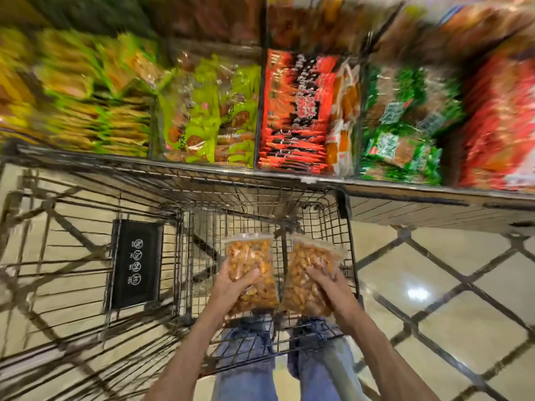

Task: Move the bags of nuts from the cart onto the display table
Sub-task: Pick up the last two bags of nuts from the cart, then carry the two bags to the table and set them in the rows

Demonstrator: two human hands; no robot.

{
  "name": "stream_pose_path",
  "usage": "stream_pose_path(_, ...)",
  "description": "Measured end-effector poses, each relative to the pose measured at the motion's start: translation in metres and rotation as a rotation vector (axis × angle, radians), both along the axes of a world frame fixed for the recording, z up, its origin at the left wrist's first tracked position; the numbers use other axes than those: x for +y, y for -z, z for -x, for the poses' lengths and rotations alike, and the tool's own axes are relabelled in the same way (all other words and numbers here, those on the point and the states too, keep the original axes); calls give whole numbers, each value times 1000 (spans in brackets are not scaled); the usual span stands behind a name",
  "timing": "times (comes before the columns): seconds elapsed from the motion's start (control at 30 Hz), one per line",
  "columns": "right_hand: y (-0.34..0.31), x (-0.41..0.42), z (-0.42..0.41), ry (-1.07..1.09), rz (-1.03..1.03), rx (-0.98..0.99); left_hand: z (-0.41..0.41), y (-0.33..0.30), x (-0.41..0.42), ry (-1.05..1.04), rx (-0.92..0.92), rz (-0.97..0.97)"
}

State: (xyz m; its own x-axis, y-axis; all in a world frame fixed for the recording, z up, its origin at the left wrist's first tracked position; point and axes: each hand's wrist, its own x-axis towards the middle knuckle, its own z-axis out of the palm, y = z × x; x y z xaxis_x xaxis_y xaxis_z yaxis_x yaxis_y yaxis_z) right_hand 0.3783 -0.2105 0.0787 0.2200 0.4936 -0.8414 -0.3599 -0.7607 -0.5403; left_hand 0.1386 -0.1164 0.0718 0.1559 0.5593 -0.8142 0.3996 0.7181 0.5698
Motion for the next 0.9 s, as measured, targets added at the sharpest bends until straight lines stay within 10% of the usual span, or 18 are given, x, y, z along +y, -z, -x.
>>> stream_pose_path(0.9, -241, -278, -177, 726, -421, -394, -289, -238, -140, 599, -459, -311)
